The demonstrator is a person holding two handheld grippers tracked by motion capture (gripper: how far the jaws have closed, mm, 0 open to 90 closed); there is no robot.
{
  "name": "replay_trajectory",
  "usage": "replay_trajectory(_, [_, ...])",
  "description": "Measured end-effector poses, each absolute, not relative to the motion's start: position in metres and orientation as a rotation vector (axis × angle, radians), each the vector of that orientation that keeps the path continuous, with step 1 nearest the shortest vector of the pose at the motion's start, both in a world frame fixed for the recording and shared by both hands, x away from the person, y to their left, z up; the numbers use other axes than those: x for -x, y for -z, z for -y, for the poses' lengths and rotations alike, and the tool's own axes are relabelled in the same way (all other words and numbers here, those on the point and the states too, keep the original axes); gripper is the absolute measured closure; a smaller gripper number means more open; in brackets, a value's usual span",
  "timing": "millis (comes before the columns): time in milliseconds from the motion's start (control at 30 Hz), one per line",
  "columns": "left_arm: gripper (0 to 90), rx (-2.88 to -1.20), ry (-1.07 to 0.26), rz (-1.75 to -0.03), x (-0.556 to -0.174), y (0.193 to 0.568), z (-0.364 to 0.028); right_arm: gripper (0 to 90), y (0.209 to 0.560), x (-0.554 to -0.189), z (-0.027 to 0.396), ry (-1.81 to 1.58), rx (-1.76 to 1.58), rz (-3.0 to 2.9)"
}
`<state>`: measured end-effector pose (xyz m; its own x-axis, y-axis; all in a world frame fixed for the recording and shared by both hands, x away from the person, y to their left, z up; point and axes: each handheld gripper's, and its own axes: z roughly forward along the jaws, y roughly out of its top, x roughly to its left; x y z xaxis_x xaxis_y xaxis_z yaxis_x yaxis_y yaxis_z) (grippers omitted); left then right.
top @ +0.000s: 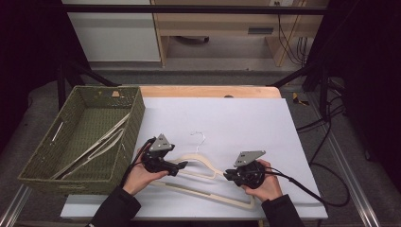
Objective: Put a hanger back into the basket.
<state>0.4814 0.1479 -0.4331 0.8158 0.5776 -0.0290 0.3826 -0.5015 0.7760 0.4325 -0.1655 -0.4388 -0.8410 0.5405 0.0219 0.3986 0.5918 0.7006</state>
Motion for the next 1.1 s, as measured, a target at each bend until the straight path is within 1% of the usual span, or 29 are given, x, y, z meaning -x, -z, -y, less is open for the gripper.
replay_trajectory(200, [26.0,-2.253,-0.269,-0.693,-0.495,0.446,-0.139,80.6,0.433,-0.429,0.166,-1.112,-0.789,-2.613])
replay_trajectory(233, [26.0,-2.269,-0.265,-0.686,-0.496,0.449,-0.137,80.6,0.433,-0.429,0.166,-1.112,-0.789,-2.613])
replay_trajectory(300, [31.2,-2.291,-0.268,-0.675,-0.499,0.452,-0.133,80.6,0.433,-0.429,0.166,-1.108,-0.778,-2.608])
replay_trajectory(333, [42.5,-2.302,-0.272,-0.659,-0.499,0.454,-0.131,80.6,0.432,-0.428,0.165,-1.098,-0.781,-2.609])
replay_trajectory(400, [54.6,-2.313,-0.293,-0.651,-0.499,0.455,-0.129,80.6,0.432,-0.428,0.165,-1.097,-0.782,-2.612])
replay_trajectory(433, [60.0,-2.313,-0.293,-0.651,-0.499,0.455,-0.129,80.6,0.432,-0.428,0.165,-1.097,-0.782,-2.612])
replay_trajectory(467, [60.0,-2.326,-0.3,-0.632,-0.498,0.455,-0.13,80.6,0.433,-0.428,0.165,-1.102,-0.785,-2.614])
replay_trajectory(500, [66.6,-2.324,-0.299,-0.627,-0.497,0.455,-0.129,80.5,0.433,-0.428,0.165,-1.099,-0.788,-2.616])
replay_trajectory(533, [70.0,-2.332,-0.304,-0.613,-0.496,0.454,-0.129,80.5,0.433,-0.428,0.165,-1.089,-0.788,-2.621])
replay_trajectory(567, [70.7,-2.356,-0.327,-0.585,-0.495,0.453,-0.13,80.4,0.434,-0.428,0.165,-1.089,-0.787,-2.625])
replay_trajectory(767, [72.4,-2.368,-0.406,-0.5,-0.487,0.449,-0.129,80.5,0.438,-0.429,0.164,-1.06,-0.803,-2.643])
replay_trajectory(833, [72.9,-2.369,-0.418,-0.479,-0.485,0.447,-0.13,78.9,0.438,-0.43,0.164,-1.087,-0.809,-2.636])
replay_trajectory(900, [73.0,-2.362,-0.441,-0.463,-0.481,0.445,-0.131,73.3,0.436,-0.43,0.164,-1.152,-0.8,-2.622])
replay_trajectory(933, [73.1,-2.363,-0.444,-0.453,-0.48,0.443,-0.131,65.2,0.433,-0.432,0.164,-1.208,-0.8,-2.587])
replay_trajectory(967, [73.1,-2.359,-0.45,-0.448,-0.478,0.442,-0.132,65.2,0.433,-0.432,0.164,-1.208,-0.8,-2.587])
replay_trajectory(1000, [73.2,-2.351,-0.465,-0.441,-0.475,0.44,-0.132,57.6,0.43,-0.434,0.162,-1.229,-0.802,-2.556])
replay_trajectory(1033, [73.2,-2.351,-0.465,-0.441,-0.475,0.44,-0.132,53.8,0.429,-0.436,0.16,-1.258,-0.808,-2.531])
replay_trajectory(1100, [73.1,-2.349,-0.471,-0.44,-0.471,0.438,-0.133,51.7,0.425,-0.44,0.154,-1.325,-0.837,-2.502])
